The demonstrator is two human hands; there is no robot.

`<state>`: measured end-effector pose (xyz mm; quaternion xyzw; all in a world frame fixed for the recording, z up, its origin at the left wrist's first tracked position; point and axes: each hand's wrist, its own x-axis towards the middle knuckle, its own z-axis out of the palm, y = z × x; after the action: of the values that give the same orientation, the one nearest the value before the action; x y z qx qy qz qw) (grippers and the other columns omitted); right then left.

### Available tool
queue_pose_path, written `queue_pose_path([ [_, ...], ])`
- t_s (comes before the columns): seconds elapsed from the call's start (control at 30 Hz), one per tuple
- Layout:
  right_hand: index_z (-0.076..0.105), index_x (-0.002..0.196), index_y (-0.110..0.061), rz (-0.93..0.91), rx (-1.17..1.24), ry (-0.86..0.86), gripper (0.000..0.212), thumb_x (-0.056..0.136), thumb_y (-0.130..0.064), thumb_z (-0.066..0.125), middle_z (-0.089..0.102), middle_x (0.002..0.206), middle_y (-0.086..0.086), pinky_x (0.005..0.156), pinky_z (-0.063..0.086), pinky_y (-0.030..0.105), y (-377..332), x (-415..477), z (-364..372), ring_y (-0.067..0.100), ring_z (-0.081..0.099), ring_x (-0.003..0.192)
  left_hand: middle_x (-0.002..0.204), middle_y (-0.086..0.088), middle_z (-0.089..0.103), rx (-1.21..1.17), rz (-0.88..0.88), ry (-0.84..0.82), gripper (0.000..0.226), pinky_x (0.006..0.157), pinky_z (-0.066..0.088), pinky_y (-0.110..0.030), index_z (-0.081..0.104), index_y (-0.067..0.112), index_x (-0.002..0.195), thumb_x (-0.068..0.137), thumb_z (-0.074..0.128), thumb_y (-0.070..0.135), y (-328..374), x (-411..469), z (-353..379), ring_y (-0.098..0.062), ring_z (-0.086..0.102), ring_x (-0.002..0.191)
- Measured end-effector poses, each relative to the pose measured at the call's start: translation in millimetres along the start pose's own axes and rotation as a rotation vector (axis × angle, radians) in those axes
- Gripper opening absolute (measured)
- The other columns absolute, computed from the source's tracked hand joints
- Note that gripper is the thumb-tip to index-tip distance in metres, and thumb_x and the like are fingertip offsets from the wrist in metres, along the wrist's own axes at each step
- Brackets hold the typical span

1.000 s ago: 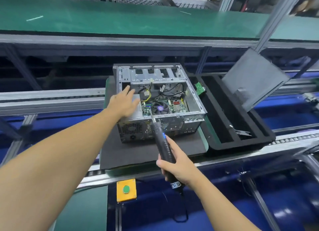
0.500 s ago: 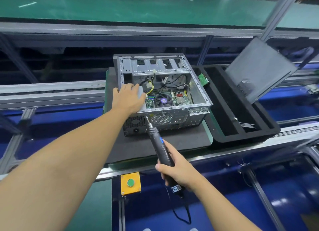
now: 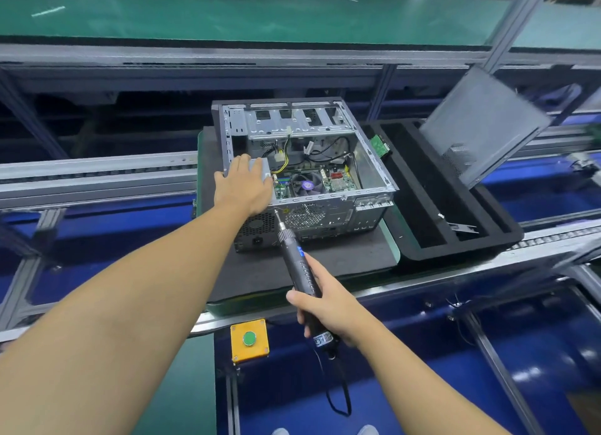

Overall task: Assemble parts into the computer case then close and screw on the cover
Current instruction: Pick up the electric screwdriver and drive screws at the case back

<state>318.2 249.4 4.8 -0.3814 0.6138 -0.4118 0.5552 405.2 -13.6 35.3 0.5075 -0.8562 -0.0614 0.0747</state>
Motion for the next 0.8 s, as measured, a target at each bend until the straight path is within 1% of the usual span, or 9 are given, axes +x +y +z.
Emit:
queue_pose_path([
  [0.1,0.031,0.145,-0.06,0.009,-0.002,0.012,0.08,0.082,-0.037,0.074,0.066,0.068,-0.001,0.053,0.055,0.034,-0.2,2.9,1.0,0.021,0.063,0.061,0.156,-0.003,0.025,-0.01,-0.005,0.007,0.056,0.11,0.022,-0.059,0.029,0.022,0.149,0.099,0.024,0.046,-0.3,0.4,1.3,-0.021,0.019,0.144],
  [0.23,0.03,0.147,-0.058,0.017,-0.007,0.012,0.081,0.081,-0.039,0.074,0.066,0.065,-0.002,0.053,0.054,0.032,-0.6,4.0,2.1,0.018,0.063,0.058,0.153,-0.003,0.029,-0.018,-0.002,0.02,0.054,0.108,0.025,-0.059,0.032,0.023,0.146,0.098,0.025,0.045,-0.7,0.7,2.8,-0.021,0.022,0.142],
  [0.33,0.03,0.148,-0.057,0.019,-0.009,0.011,0.082,0.081,-0.039,0.074,0.066,0.065,-0.003,0.053,0.054,0.032,-0.6,3.7,2.4,0.018,0.063,0.059,0.151,-0.003,0.03,-0.016,-0.001,0.025,0.053,0.107,0.026,-0.058,0.033,0.023,0.145,0.098,0.025,0.046,-1.1,0.8,3.3,-0.022,0.024,0.141],
  [0.47,0.03,0.148,-0.057,0.026,-0.008,0.023,0.083,0.081,-0.038,0.075,0.068,0.067,-0.008,0.053,0.055,0.032,0.2,4.0,1.3,0.016,0.064,0.062,0.15,-0.003,0.032,-0.022,-0.004,0.026,0.053,0.107,0.026,-0.058,0.033,0.023,0.144,0.097,0.025,0.046,-1.0,0.9,4.0,-0.021,0.025,0.141],
  [0.63,0.03,0.149,-0.056,0.027,-0.012,0.032,0.084,0.081,-0.037,0.076,0.068,0.068,-0.01,0.054,0.055,0.033,-0.2,3.0,0.4,0.017,0.064,0.063,0.149,-0.003,0.033,-0.018,-0.005,0.032,0.053,0.105,0.028,-0.058,0.034,0.023,0.143,0.097,0.025,0.046,-0.2,1.6,3.2,-0.022,0.026,0.14],
  [0.8,0.033,0.148,-0.056,0.024,-0.018,0.035,0.08,0.085,-0.03,0.075,0.067,0.069,-0.011,0.053,0.054,0.032,-3.7,1.2,-1.8,0.017,0.063,0.062,0.152,-0.003,0.03,-0.033,-0.017,0.028,0.053,0.107,0.026,-0.057,0.034,0.024,0.145,0.097,0.027,0.045,0.2,1.8,3.2,-0.022,0.023,0.142],
])
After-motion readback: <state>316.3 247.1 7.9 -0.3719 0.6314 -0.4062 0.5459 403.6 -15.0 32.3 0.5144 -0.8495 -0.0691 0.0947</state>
